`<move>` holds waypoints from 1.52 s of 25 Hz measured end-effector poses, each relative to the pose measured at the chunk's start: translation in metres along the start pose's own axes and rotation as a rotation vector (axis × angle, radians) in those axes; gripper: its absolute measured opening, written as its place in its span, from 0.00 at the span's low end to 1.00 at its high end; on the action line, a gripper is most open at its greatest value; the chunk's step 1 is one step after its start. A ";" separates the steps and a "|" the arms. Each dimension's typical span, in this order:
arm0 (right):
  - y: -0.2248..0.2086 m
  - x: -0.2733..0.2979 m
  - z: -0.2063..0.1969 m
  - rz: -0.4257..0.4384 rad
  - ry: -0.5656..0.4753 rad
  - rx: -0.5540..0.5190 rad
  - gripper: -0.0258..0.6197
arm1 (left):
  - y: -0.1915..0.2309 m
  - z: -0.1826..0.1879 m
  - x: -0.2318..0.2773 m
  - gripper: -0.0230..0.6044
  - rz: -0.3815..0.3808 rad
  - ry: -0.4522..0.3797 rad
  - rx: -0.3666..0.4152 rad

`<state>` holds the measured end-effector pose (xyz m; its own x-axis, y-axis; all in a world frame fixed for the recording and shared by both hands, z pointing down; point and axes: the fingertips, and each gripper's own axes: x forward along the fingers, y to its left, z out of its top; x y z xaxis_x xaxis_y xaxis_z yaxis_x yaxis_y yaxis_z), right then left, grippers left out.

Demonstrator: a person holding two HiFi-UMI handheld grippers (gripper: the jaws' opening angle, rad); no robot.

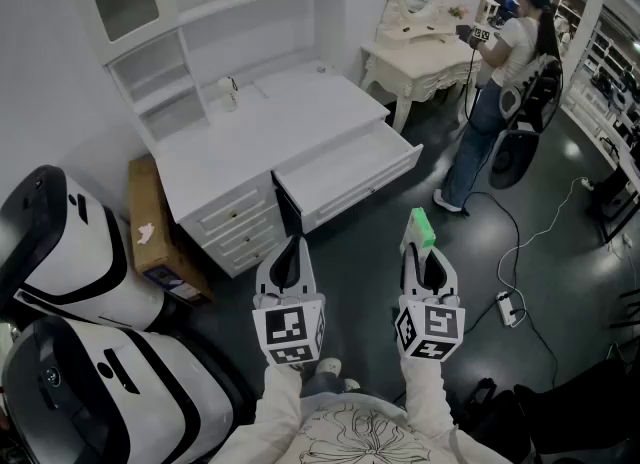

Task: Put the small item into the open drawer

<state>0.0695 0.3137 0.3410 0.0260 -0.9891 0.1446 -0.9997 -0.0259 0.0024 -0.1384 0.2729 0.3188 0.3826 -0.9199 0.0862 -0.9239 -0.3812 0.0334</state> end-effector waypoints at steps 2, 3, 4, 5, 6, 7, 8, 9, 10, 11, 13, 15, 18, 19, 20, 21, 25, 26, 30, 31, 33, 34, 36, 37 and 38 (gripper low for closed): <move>0.003 0.006 -0.001 0.002 -0.001 0.002 0.18 | 0.004 -0.002 0.005 0.04 -0.001 0.003 0.000; 0.004 0.010 -0.002 0.002 0.001 0.003 0.18 | 0.006 -0.002 0.008 0.04 -0.001 0.005 0.000; 0.006 0.013 -0.004 0.002 0.004 0.002 0.18 | 0.009 -0.003 0.010 0.04 -0.002 0.006 0.000; 0.008 0.016 -0.005 0.001 0.007 0.002 0.18 | 0.011 -0.004 0.013 0.04 -0.002 0.007 0.000; 0.009 0.019 -0.007 -0.001 0.011 0.002 0.18 | 0.014 -0.006 0.015 0.04 -0.003 0.008 0.000; 0.011 0.021 -0.009 -0.002 0.014 0.002 0.18 | 0.017 -0.007 0.018 0.04 -0.003 0.010 0.000; 0.013 0.023 -0.011 -0.002 0.018 0.002 0.18 | 0.019 -0.008 0.020 0.04 -0.004 0.012 0.000; 0.015 0.026 -0.012 -0.001 0.021 0.002 0.18 | 0.022 -0.009 0.022 0.04 -0.004 0.015 -0.001; 0.017 0.028 -0.013 0.001 0.023 0.002 0.18 | 0.024 -0.010 0.024 0.04 -0.003 0.019 -0.003; 0.018 0.031 -0.014 0.004 0.025 0.003 0.18 | 0.026 -0.011 0.027 0.04 -0.003 0.022 -0.004; 0.020 0.037 -0.014 0.009 0.024 0.009 0.18 | 0.029 -0.014 0.033 0.04 -0.003 0.030 -0.006; 0.020 0.045 -0.014 0.013 0.020 0.016 0.18 | 0.032 -0.017 0.040 0.04 -0.002 0.037 -0.006; 0.018 0.058 -0.014 0.019 0.020 0.013 0.18 | 0.035 -0.021 0.053 0.04 0.006 0.046 -0.011; 0.017 0.063 -0.015 0.020 0.022 0.012 0.18 | 0.036 -0.022 0.058 0.04 0.008 0.050 -0.011; 0.014 0.069 -0.015 0.021 0.024 0.014 0.18 | 0.035 -0.023 0.065 0.04 0.009 0.052 -0.011; 0.011 0.077 -0.016 0.023 0.026 0.015 0.18 | 0.035 -0.024 0.072 0.04 0.010 0.054 -0.009; -0.002 0.114 -0.017 0.040 0.033 0.017 0.18 | 0.036 -0.025 0.108 0.04 0.025 0.057 -0.008; -0.006 0.125 -0.016 0.046 0.034 0.016 0.18 | 0.036 -0.025 0.119 0.04 0.031 0.057 -0.008; -0.028 0.178 -0.008 0.063 0.028 0.031 0.18 | 0.036 -0.019 0.165 0.04 0.061 0.055 -0.001; -0.034 0.192 -0.005 0.071 0.026 0.036 0.18 | 0.036 -0.018 0.177 0.04 0.073 0.054 -0.002; -0.043 0.221 0.001 0.092 0.025 0.043 0.18 | 0.038 -0.015 0.201 0.04 0.097 0.056 -0.003; -0.049 0.235 0.004 0.102 0.024 0.043 0.18 | 0.038 -0.013 0.214 0.04 0.108 0.057 -0.003; -0.061 0.263 0.013 0.120 0.021 0.038 0.18 | 0.036 -0.007 0.241 0.04 0.127 0.057 -0.004; -0.067 0.277 0.017 0.130 0.021 0.035 0.18 | 0.036 -0.005 0.254 0.04 0.138 0.056 -0.005; -0.073 0.290 0.020 0.141 0.020 0.034 0.18 | 0.036 -0.002 0.266 0.04 0.149 0.055 -0.007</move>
<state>0.1499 0.0253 0.3628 -0.1146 -0.9803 0.1609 -0.9928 0.1075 -0.0524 -0.0698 0.0142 0.3450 0.2403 -0.9598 0.1453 -0.9706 -0.2396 0.0226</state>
